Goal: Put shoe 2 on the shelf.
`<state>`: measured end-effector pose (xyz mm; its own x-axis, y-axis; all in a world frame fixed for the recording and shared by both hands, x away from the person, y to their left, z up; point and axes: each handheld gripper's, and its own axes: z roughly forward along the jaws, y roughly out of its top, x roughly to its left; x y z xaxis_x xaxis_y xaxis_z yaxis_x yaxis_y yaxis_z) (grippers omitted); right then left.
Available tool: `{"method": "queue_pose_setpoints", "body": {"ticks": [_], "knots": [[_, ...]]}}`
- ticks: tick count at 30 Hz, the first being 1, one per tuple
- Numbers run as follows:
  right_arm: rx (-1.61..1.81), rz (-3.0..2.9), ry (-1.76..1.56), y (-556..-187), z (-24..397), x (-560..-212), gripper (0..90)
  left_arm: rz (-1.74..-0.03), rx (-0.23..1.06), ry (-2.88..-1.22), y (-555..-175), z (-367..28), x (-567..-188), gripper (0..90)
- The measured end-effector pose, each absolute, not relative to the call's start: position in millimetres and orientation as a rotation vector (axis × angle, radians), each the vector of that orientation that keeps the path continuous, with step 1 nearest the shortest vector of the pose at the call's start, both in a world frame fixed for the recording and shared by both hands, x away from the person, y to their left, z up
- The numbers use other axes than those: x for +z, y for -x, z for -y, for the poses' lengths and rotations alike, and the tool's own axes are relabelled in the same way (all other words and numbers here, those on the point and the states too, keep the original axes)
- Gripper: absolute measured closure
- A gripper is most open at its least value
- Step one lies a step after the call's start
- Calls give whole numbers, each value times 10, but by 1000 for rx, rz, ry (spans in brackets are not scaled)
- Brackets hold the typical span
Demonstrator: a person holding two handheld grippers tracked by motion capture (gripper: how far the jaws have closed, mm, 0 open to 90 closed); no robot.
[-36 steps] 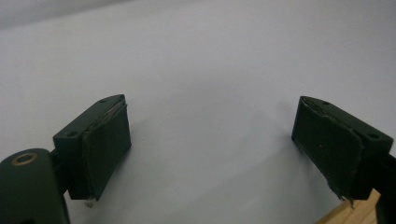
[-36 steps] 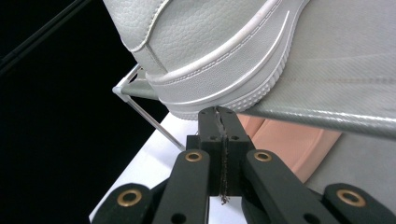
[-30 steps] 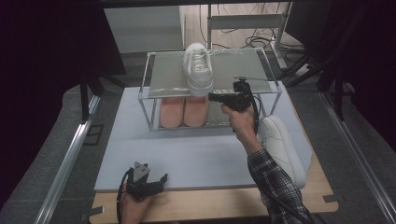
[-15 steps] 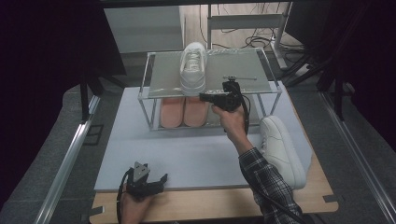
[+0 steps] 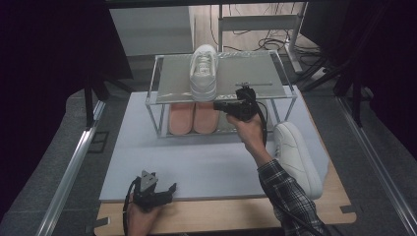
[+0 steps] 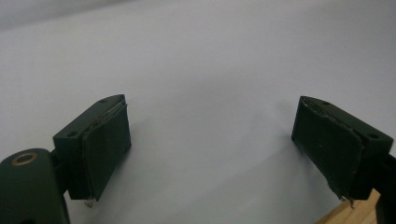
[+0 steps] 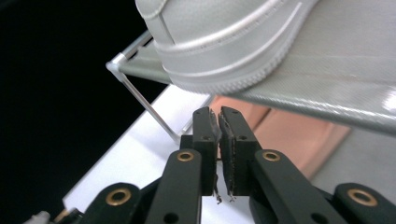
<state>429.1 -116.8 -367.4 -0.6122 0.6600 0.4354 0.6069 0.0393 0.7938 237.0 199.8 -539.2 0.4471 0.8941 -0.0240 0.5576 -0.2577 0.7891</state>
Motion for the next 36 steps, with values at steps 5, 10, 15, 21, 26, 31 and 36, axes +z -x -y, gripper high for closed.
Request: {"method": "queue_pose_setpoints", "body": {"ticks": [5, 10, 15, 21, 26, 31, 36], "knots": [[1528, -2250, -1299, -4186, 1218, -3660, 800, -1217, 567, -1947, -2370, -1999, -5392, 115], [1425, -2279, -1240, -4090, 1264, -3697, 738, -1217, 568, -1947, -2370, -1999, -5392, 115], [1350, -2297, -1204, -4010, 1319, -3741, 703, -1218, 567, -1948, -2369, -1999, -5391, 115], [1286, -2298, -1196, -3926, 1427, -3791, 667, -1218, 567, -1946, -2369, -1998, -5391, 115], [1256, -2300, -1193, -3859, 1531, -3840, 653, -1218, 567, -1946, -2370, -1998, -5391, 115], [1225, -2309, -1193, -3797, 1635, -3886, 625, -1218, 567, -1946, -2370, -1998, -5391, 116], [1166, -2318, -1186, -3717, 1746, -3923, 623, -1218, 567, -1946, -2370, -1998, -5391, 115]]}}
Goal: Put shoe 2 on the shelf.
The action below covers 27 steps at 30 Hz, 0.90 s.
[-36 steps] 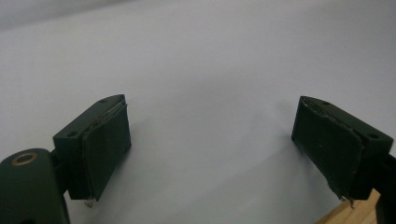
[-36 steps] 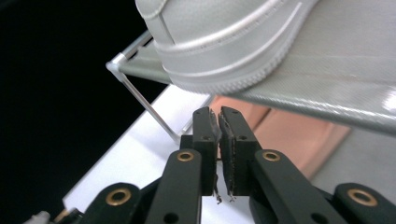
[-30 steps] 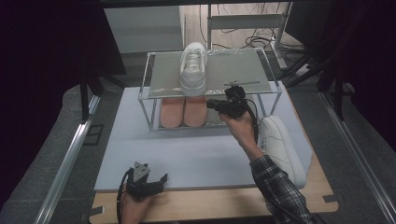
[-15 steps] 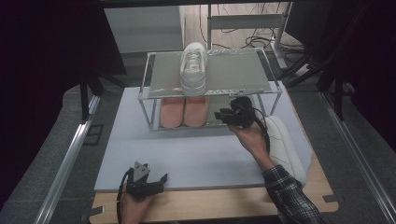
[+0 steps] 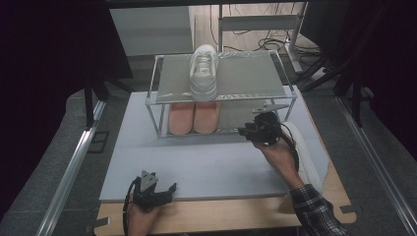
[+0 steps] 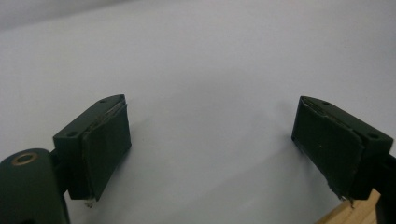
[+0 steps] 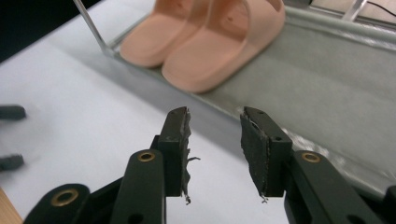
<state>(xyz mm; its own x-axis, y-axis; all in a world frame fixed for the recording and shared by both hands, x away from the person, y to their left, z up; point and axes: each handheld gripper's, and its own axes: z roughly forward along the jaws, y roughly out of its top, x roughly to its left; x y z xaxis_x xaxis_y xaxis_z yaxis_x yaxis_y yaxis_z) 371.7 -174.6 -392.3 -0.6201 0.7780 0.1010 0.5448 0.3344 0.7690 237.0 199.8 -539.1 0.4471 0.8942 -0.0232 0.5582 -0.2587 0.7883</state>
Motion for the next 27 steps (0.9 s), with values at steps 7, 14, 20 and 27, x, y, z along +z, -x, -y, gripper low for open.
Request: {"method": "queue_pose_setpoints", "body": {"ticks": [7, 14, 20, 27], "knots": [[1124, -2325, -1209, -3591, 1965, -3971, 694, -1218, 567, -1946, -2370, -1998, -5391, 116], [1113, -2317, -1240, -3468, 2204, -4007, 824, -1218, 568, -1946, -2369, -1998, -5391, 115], [1098, -2296, -1269, -3370, 2386, -4032, 873, -1216, 569, -1948, -2370, -1999, -5390, 116], [1063, -2262, -1288, -3266, 2571, -4053, 871, -1220, 568, -1945, -2367, -1996, -5391, 116]]}}
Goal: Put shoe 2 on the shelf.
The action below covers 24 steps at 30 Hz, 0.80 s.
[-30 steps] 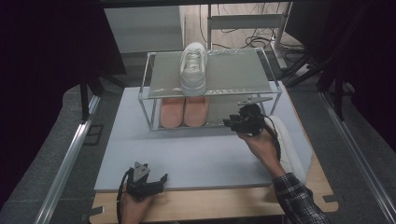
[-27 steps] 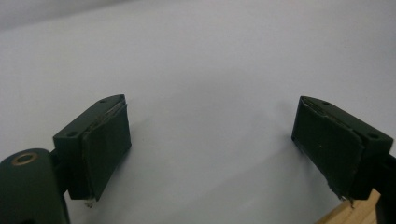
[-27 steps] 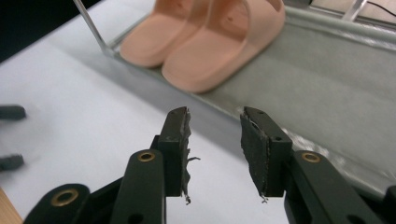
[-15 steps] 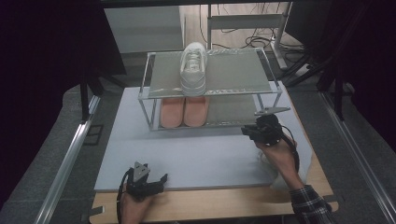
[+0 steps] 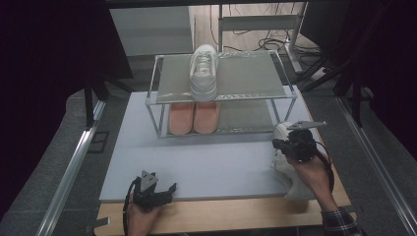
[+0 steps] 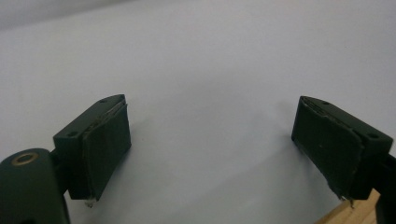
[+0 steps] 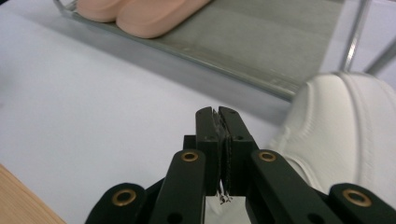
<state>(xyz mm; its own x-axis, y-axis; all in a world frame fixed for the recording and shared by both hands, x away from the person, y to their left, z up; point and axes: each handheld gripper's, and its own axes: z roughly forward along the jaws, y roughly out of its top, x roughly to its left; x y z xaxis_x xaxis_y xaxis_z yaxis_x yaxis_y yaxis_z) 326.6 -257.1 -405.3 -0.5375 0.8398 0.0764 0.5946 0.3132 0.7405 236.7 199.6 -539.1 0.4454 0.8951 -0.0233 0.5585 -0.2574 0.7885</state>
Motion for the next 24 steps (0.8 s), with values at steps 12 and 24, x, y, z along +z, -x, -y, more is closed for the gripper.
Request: {"method": "queue_pose_setpoints", "body": {"ticks": [12, 24], "knots": [[993, -2198, -1377, -3159, 2987, -4134, 885, -1220, 568, -1945, -2367, -1996, -5391, 116], [1007, -2152, -1421, -3088, 3208, -4215, 894, -1220, 568, -1945, -2367, -1996, -5391, 117]]}}
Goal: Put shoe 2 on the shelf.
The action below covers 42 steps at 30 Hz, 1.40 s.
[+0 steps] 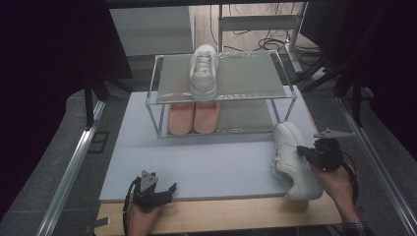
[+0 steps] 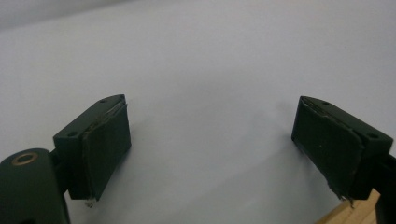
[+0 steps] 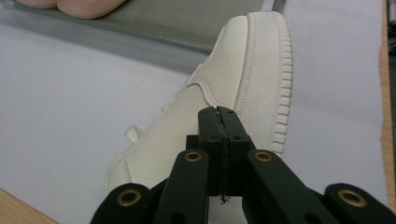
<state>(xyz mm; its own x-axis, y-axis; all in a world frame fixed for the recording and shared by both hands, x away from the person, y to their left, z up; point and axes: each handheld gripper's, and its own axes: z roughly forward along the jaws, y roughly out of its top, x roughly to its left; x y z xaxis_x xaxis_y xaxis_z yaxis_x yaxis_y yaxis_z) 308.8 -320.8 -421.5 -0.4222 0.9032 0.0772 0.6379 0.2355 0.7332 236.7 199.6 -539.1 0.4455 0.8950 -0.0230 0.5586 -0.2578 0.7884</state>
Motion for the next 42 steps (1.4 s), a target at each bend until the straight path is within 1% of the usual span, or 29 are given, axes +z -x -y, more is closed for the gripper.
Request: {"method": "queue_pose_setpoints", "body": {"ticks": [18, 32, 33, 36, 38, 39, 40, 41, 42], "knots": [[1025, -2119, -1444, -3083, 3349, -4219, 899, -1220, 568, -1945, -2367, -1996, -5391, 116], [1006, -2132, -1436, -3055, 3306, -4203, 889, -1220, 568, -1946, -2368, -1996, -5391, 116], [997, -2128, -1430, -3039, 3310, -4197, 853, -1220, 568, -1946, -2368, -1996, -5391, 116], [1008, -2111, -1427, -2987, 3344, -4172, 790, -1220, 568, -1946, -2368, -1995, -5391, 116], [1010, -2101, -1425, -2968, 3363, -4158, 688, -1220, 568, -1946, -2368, -1995, -5391, 115], [1010, -2101, -1425, -2968, 3363, -4158, 688, -1220, 568, -1946, -2368, -1995, -5391, 116], [1007, -2100, -1424, -2964, 3368, -4155, 640, -1220, 568, -1946, -2368, -1995, -5391, 116], [985, -2083, -1422, -2969, 3371, -4158, 548, -1220, 568, -1946, -2368, -1995, -5391, 116], [975, -2076, -1423, -2980, 3371, -4167, 523, -1220, 568, -1946, -2368, -1995, -5391, 116]]}}
